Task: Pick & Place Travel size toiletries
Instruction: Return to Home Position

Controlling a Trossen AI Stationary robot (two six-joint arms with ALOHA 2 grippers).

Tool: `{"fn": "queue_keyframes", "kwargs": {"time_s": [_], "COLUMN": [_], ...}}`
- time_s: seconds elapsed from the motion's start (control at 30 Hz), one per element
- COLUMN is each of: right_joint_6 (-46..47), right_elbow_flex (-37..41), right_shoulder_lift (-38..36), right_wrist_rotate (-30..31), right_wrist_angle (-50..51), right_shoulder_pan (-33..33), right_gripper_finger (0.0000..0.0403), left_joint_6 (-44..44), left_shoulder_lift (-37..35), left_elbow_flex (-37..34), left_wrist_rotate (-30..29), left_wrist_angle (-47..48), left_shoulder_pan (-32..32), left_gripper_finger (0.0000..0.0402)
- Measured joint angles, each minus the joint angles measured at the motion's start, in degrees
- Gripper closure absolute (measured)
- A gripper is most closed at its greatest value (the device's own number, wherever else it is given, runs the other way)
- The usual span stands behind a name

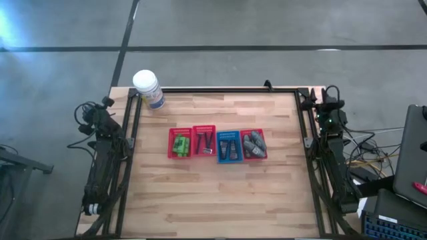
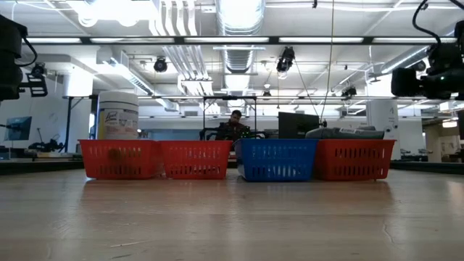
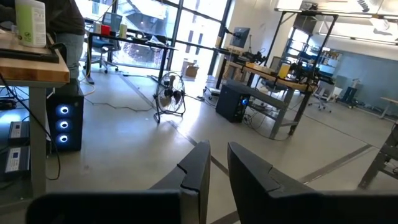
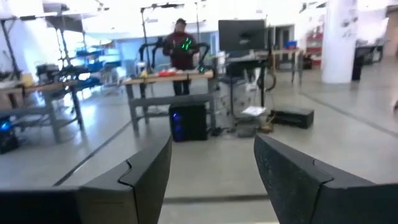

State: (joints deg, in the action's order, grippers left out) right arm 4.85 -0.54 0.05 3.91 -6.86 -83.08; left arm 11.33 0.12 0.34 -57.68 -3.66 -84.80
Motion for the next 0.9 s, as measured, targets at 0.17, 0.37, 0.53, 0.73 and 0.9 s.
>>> {"fn": "queue_keyframes", "kwargs": {"time_s": [0.17, 0.37, 0.53, 0.73, 0.9], "right_joint_6": [1.5, -4.4, -4.6, -2.0, -1.5], "right_elbow_flex": [0.0, 0.0, 0.0, 0.0, 0.0], "right_shoulder_lift": [0.0, 0.0, 0.0, 0.3, 0.6], "right_wrist_rotate": [-0.6, -3.5, -3.5, -3.5, -3.5], "right_wrist_angle": [4.8, 6.3, 6.3, 6.3, 6.3], "right_shoulder_pan": [0.0, 0.0, -0.1, -0.1, -0.1], "right_gripper_finger": [0.0184, 0.0171, 0.0153, 0.0133, 0.0118], "left_joint_6": [0.0, 0.0, 0.0, 0.0, 0.0], "left_shoulder_lift": [0.0, 0.0, 0.0, 0.0, 0.0], "left_elbow_flex": [0.0, 0.0, 0.0, 0.0, 0.0], "left_wrist_rotate": [0.0, 0.0, 0.0, 0.0, 0.0], "left_wrist_angle": [0.0, 0.0, 0.0, 0.0, 0.1], "left_shoulder_pan": [0.0, 0.0, 0.0, 0.0, 0.0], "left_gripper_finger": [0.0342, 0.0342, 0.0342, 0.0342, 0.0342]}}
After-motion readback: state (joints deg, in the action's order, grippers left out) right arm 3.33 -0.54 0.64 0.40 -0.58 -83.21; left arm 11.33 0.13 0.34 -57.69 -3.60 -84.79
